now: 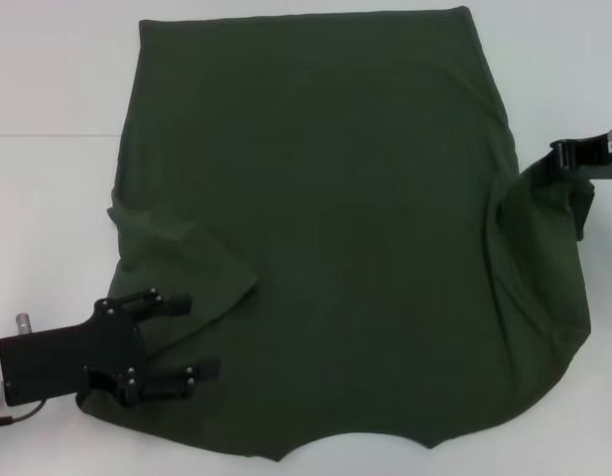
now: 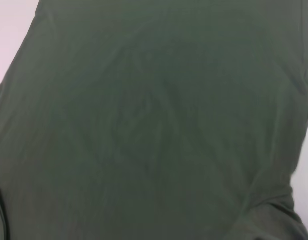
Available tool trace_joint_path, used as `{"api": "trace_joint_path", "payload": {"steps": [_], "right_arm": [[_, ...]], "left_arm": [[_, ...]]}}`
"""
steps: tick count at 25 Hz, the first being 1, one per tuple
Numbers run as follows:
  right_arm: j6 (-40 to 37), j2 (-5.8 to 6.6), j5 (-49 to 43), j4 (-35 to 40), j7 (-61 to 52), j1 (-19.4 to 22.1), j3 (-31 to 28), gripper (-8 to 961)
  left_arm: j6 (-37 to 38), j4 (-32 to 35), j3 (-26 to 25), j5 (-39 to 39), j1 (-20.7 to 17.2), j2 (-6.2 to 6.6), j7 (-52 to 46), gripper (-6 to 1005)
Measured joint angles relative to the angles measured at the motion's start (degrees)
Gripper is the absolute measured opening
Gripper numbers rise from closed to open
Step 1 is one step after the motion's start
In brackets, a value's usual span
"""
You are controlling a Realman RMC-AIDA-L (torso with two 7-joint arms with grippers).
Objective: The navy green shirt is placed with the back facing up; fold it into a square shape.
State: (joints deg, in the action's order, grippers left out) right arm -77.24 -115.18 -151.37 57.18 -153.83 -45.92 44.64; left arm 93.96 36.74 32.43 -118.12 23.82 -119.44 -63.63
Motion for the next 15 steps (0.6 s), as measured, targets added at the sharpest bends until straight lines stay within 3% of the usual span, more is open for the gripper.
{"api": "trace_joint_path", "payload": {"steps": [15], "right_arm": [[-3.3, 2.06, -0.6, 1.8, -0.1, -0.5, 2.6, 19]], "left_arm": [[0.0, 0.0, 0.0, 0.0, -0.2, -0.11, 0.0, 883]]}}
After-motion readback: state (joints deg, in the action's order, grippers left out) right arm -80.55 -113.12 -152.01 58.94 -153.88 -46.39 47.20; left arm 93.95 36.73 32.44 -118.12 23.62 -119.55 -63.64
